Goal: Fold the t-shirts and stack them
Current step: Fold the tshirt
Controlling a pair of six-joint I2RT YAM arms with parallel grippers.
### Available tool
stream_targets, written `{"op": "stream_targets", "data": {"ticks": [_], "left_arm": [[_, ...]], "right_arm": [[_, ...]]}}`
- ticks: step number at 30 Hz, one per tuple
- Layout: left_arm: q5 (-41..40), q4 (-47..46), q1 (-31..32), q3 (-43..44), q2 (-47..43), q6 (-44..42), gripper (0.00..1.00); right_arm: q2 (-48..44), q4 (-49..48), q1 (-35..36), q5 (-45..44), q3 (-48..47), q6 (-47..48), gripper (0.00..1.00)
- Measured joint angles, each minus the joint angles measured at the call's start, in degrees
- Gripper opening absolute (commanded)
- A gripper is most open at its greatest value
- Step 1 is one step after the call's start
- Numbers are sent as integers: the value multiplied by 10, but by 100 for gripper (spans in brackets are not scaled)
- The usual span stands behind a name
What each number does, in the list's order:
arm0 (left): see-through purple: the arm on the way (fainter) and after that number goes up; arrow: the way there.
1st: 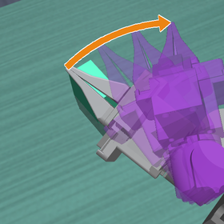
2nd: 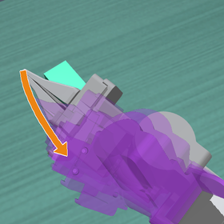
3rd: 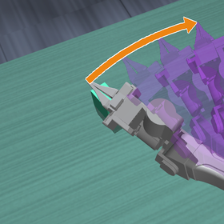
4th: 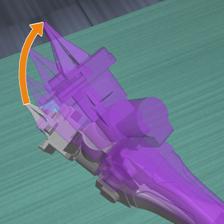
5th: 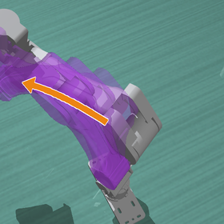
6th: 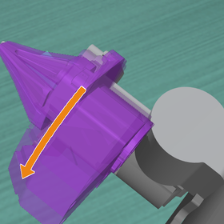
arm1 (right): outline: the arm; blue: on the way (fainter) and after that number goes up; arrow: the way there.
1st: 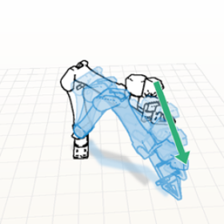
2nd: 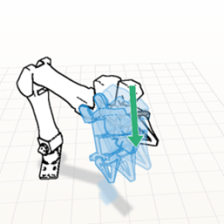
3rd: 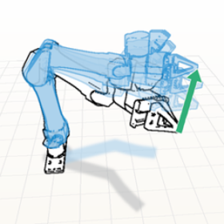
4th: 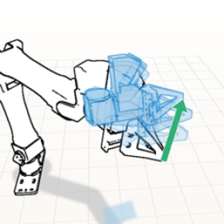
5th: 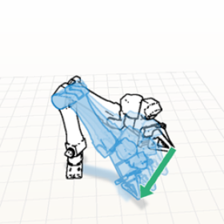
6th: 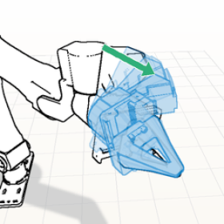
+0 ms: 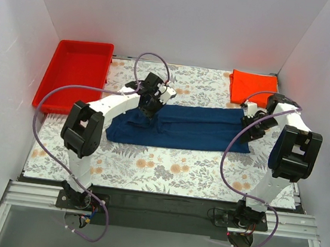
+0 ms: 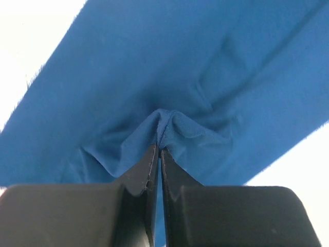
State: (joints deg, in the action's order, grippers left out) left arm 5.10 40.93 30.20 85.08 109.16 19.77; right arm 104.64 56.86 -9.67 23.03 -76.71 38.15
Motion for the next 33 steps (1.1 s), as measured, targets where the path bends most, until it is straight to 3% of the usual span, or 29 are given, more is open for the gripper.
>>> {"op": "stream_targets", "data": {"ticks": [6,9,12,20,27,33], "left_arm": [[0,-40,0,43,71,2,1],[0,-53,0,47,85,0,25],[2,-60,0,47,84,6,39],[34,-71,-20,-15,-7,45,42],[100,-73,-137,-124,-177,112,41],[136,-65,-140,-209,-189,129,33]], "right_arm": [[0,0,0,8,0,0,38],[0,0,0,13,0,0,39],[0,1,1,21,0,0,39],[0,2,22,50,0,-1,39],[1,1,46,68,-1,-7,36],[19,-2,55,71,-11,-17,33]]}}
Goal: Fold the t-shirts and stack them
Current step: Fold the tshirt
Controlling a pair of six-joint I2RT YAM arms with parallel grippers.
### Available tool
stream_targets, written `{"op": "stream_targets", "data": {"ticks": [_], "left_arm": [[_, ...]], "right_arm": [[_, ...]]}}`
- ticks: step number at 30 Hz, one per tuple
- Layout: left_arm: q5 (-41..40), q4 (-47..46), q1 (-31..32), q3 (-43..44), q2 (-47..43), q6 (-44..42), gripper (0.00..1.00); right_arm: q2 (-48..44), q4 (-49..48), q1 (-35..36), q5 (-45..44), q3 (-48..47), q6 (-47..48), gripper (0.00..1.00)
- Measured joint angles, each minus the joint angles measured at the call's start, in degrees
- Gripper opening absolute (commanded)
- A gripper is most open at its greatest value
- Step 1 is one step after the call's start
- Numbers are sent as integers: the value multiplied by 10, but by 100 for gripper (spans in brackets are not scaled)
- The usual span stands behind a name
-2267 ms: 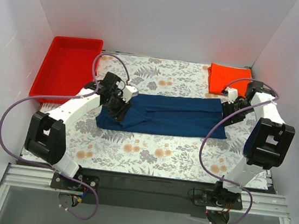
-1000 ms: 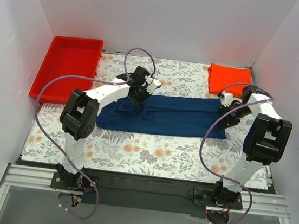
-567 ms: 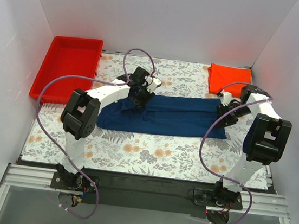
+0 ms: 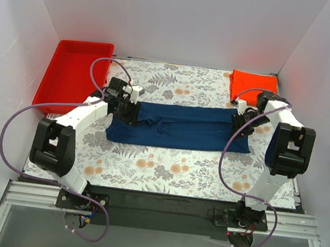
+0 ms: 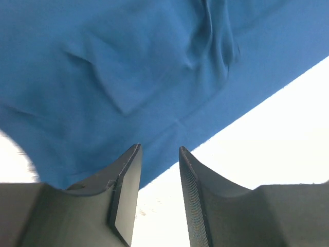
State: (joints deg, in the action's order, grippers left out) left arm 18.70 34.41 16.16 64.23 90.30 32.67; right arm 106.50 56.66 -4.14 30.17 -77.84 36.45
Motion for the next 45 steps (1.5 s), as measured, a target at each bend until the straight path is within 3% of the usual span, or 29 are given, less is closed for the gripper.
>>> {"op": "stream_targets", "data": {"ticks": [10,22,27,32,40,45], "left_arm": [[-4,-53,28,-43,52,17,38],[-41,-95,32,175,219,12,40],[-47,-103,36,245,250,11,41],[-52,-105,39,233,238,10,43],[-51,-63,34,98,93,21,43],[-46,-42,29,77,54,12,48]], "right_arm": [[5,-1,5,-5,0,-3,33],[5,-2,5,-20,0,-3,33],[8,-2,5,-22,-1,-3,33],[12,-2,5,-24,-7,-3,33],[26,-6,12,-30,-50,-6,33],[47,-16,34,-31,-73,-20,31]]}}
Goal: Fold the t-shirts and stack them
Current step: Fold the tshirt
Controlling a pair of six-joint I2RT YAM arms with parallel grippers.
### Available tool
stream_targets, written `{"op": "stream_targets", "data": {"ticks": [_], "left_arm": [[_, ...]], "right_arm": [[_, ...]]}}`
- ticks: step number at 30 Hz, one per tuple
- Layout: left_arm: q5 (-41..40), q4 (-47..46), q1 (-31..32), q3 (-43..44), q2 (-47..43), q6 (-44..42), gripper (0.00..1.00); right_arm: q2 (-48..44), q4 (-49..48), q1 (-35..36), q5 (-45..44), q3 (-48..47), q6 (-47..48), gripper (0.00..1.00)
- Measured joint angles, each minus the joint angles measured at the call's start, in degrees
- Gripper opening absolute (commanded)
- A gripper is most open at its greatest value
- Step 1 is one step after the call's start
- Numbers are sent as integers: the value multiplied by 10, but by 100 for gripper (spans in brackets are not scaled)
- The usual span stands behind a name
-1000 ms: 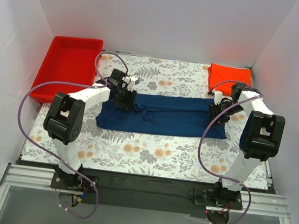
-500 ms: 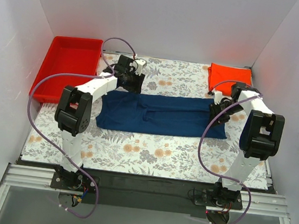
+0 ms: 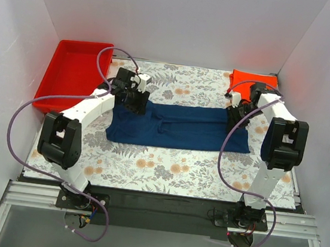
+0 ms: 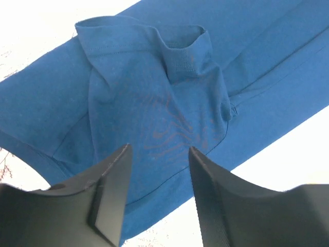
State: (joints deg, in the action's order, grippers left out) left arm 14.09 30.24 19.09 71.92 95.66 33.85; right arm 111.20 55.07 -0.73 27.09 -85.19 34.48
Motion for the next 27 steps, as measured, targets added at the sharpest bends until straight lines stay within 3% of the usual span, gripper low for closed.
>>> {"op": "stream_targets", "data": {"ticks": [6,13,17,18,19,27], "left_arm": [[22,36,-24,126,111,-20,48],[68,67,-81,256,235,-21,47],[100,73,-97,273,259,-17,45],[110,75,-99,273,261,-16,45],[119,76,-99,273,262,-14,45],[164,65,-96,274,291,5,44]], "right_arm": [[9,0,46,25,-37,-32,34],[60,-25,124,113,-174,-97,43],[119,-50,174,143,-261,-134,51],[137,-61,188,148,-278,-145,59],[151,-72,200,152,-289,-156,61],[239,-124,271,155,-330,-212,61]]}}
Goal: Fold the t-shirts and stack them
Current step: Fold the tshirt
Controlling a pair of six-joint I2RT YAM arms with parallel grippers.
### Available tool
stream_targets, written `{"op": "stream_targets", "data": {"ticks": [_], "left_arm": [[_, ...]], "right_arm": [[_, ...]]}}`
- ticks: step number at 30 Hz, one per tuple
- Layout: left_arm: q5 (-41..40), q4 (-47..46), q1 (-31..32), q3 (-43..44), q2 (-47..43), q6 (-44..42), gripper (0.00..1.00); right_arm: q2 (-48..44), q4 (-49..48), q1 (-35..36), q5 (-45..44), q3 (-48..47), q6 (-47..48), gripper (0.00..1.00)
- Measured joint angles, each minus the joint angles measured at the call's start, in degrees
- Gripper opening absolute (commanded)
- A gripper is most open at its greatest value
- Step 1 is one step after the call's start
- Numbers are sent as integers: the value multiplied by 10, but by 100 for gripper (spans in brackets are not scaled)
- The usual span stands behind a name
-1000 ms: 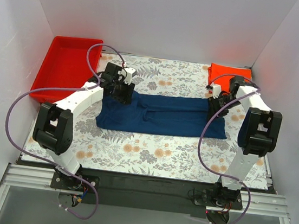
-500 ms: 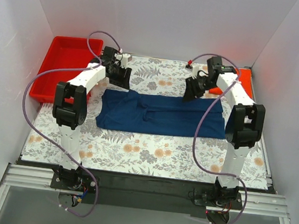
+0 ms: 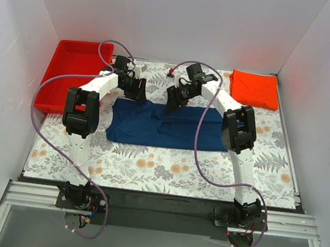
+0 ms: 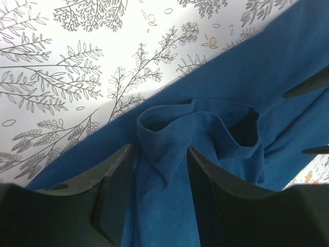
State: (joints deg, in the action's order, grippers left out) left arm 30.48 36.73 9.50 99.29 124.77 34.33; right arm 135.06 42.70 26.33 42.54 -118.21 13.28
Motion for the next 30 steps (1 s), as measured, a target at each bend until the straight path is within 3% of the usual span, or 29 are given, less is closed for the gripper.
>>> {"op": "stream_targets", "data": {"ticks": [8,11,15,18,20,30], "left_arm": [[15,-7,0,1,23,11,41],[18,-11,0,1,28,15,36],[21,-12,0,8,39,17,24],[21,-13,0,10,43,22,8],[21,-16,0,10,43,24,0],[17,-53,-4,-4,31,18,0]], "right_arm": [[41,-40,27,-11,-20,-29,61],[46,-47,31,-15,-20,-33,53],[50,-54,32,-21,-20,-39,24],[50,-57,32,-27,-20,-36,2],[50,-58,32,-34,-20,-36,1],[42,-69,31,-99,3,-17,1]]}}
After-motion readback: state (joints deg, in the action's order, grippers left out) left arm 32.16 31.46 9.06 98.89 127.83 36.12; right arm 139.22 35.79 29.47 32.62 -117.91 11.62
